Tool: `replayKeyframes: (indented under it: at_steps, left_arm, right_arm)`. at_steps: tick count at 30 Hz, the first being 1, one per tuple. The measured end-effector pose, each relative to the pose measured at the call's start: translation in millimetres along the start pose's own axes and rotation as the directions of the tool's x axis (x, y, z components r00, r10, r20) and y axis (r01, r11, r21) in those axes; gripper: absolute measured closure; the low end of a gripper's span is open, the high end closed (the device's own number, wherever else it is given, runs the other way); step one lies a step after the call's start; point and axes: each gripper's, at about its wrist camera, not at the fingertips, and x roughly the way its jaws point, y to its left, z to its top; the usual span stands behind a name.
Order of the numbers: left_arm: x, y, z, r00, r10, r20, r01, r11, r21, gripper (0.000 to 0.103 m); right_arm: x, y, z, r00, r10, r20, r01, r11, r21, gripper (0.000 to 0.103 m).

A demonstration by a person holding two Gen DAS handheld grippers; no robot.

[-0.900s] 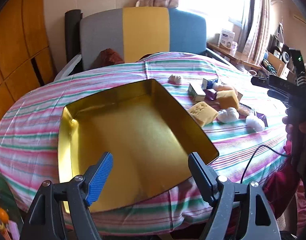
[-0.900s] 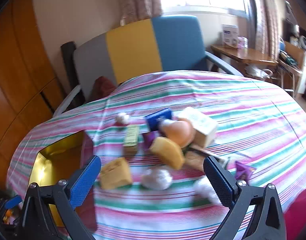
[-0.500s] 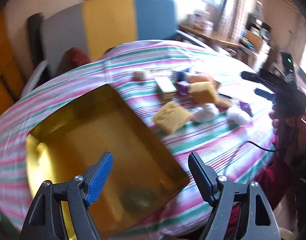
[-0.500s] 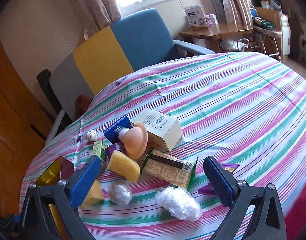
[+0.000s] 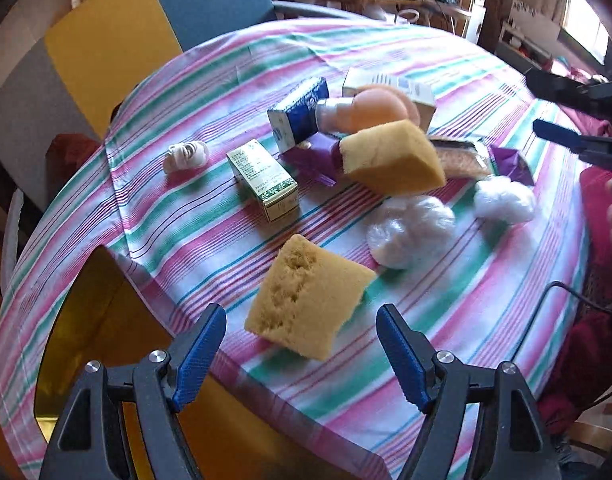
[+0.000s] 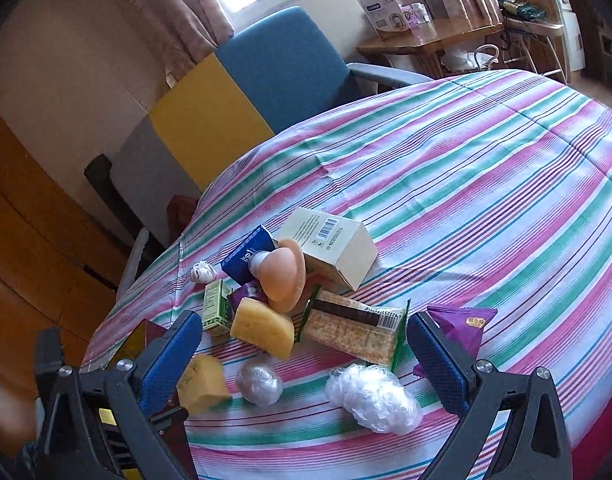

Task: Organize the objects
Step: 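Grasp the yellow sponge with the left gripper and lift it toward the gold tray, then release the sponge into the tray with the left gripper while the right gripper grasps the plastic-wrapped bundle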

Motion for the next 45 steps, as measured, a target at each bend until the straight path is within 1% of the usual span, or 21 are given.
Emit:
replayKeyframes:
  at_steps: [5, 9, 10, 11, 12, 15, 18, 22, 25, 27, 28, 30, 33, 36, 37, 38, 39, 40, 41, 43, 45]
  left_arm:
    - [22.6, 1.4, 11.0, 0.998, -0.007, -0.057, 0.009, 1.000, 0.028, 0.023]
    - [32.6, -2.3, 12.8, 0.997, -0.026, -0.076, 0.029, 0.999, 0.041, 0.023]
    - [34.7, -2.9, 12.2, 0.996, -0.035, -0.081, 0.038, 0.999, 0.038, 0.033]
    - [36.1, -3.8, 11.5, 0.996, -0.041, -0.080, 0.044, 0.999, 0.032, 0.039]
    - [36.1, -4.5, 10.4, 0.997, -0.037, -0.074, 0.039, 0.999, 0.028, 0.039]
    - [20.2, -5.9, 6.3, 0.999, -0.046, -0.007, 0.046, 0.999, 0.005, 0.042]
    - [-14.8, -7.5, -0.6, 0.994, -0.053, 0.100, 0.056, 0.998, -0.032, 0.042]
    - [-66.5, -6.8, -22.1, 0.972, -0.046, 0.229, 0.067, 0.994, -0.083, 0.042]
    - [-87.8, 1.1, -36.7, 0.959, -0.040, 0.280, 0.081, 0.988, -0.135, 0.042]
    - [-97.2, 10.5, -49.1, 0.955, -0.030, 0.295, 0.084, 0.981, -0.174, 0.042]
    - [-102.6, 17.7, -60.6, 0.954, -0.022, 0.299, 0.084, 0.977, -0.196, 0.042]
    - [-108.2, 31.0, -78.6, 0.953, -0.004, 0.303, 0.080, 0.968, -0.239, 0.042]
    - [-113.0, 50.1, -103.6, 0.956, 0.038, 0.291, 0.055, 0.952, -0.302, 0.042]
    - [-113.1, 77.6, -128.7, 0.963, 0.086, 0.256, 0.024, 0.917, -0.398, 0.042]
    - [-112.2, 91.4, -138.9, 0.966, 0.101, 0.240, 0.017, 0.895, -0.446, 0.042]
    - [-109.6, 102.1, -146.6, 0.968, 0.108, 0.226, 0.016, 0.875, -0.484, 0.042]
    - [-108.1, 115.8, -155.3, 0.971, 0.110, 0.212, 0.020, 0.846, -0.532, 0.042]
    - [-105.6, 133.1, -165.2, 0.975, 0.109, 0.194, 0.028, 0.805, -0.592, 0.042]
    - [-103.5, 141.9, -170.3, 0.977, 0.107, 0.187, 0.033, 0.782, -0.622, 0.042]
    - [-98.8, 162.9, -182.2, 0.977, 0.116, 0.179, 0.038, 0.731, -0.681, 0.042]
    - [-93.4, 180.0, -186.4, 0.978, 0.132, 0.162, 0.025, 0.697, -0.716, 0.042]
  right_arm:
    - [3.5, 1.9, 0.4, 1.000, 0.014, -0.016, -0.014, 1.000, -0.007, 0.000]
    - [4.9, 1.2, 1.3, 1.000, 0.015, -0.022, -0.015, 1.000, -0.009, 0.000]
    - [5.3, 0.1, 1.4, 1.000, 0.014, -0.023, -0.014, 1.000, -0.006, 0.000]
    - [5.8, -0.6, 1.6, 1.000, 0.011, -0.025, -0.011, 1.000, -0.006, 0.000]
    - [6.3, -0.8, 1.8, 1.000, 0.006, -0.026, -0.006, 1.000, -0.006, 0.000]
    - [4.8, -1.7, 2.9, 1.000, -0.011, -0.012, 0.011, 1.000, -0.005, 0.000]
    - [5.3, -7.3, 4.4, 1.000, -0.022, -0.015, 0.023, 1.000, 0.018, 0.000]
    - [10.9, -6.1, 2.6, 0.999, -0.028, -0.044, 0.028, 1.000, 0.007, 0.000]
    - [18.8, 3.4, -3.1, 0.996, -0.034, -0.084, 0.031, 0.999, -0.043, 0.000]
    - [24.7, 8.2, -8.0, 0.991, -0.074, -0.109, 0.066, 0.995, -0.079, 0.004]
    - [29.6, 7.3, -10.5, 0.985, -0.111, -0.132, 0.099, 0.991, -0.090, 0.006]
    - [40.4, 0.0, -15.7, 0.964, -0.183, -0.194, 0.166, 0.981, -0.098, 0.020]
    - [50.2, -11.8, -23.4, 0.929, -0.257, -0.267, 0.237, 0.966, -0.103, 0.026]
    - [55.2, -12.0, -29.3, 0.903, -0.311, -0.295, 0.278, 0.949, -0.148, 0.028]
    - [57.9, -9.0, -31.2, 0.895, -0.329, -0.302, 0.288, 0.942, -0.171, 0.030]
    - [59.8, -7.3, -33.6, 0.887, -0.347, -0.306, 0.299, 0.935, -0.193, 0.037]
    - [61.8, -6.0, -36.1, 0.877, -0.366, -0.310, 0.310, 0.926, -0.215, 0.044]
    - [63.9, -5.4, -38.5, 0.869, -0.381, -0.316, 0.318, 0.919, -0.233, 0.047]
    - [66.4, -4.9, -40.6, 0.860, -0.396, -0.322, 0.327, 0.912, -0.248, 0.060]
    - [68.5, -4.3, -43.4, 0.850, -0.416, -0.323, 0.338, 0.901, -0.272, 0.061]
    - [68.0, -3.8, -44.8, 0.850, -0.422, -0.316, 0.338, 0.896, -0.287, 0.063]
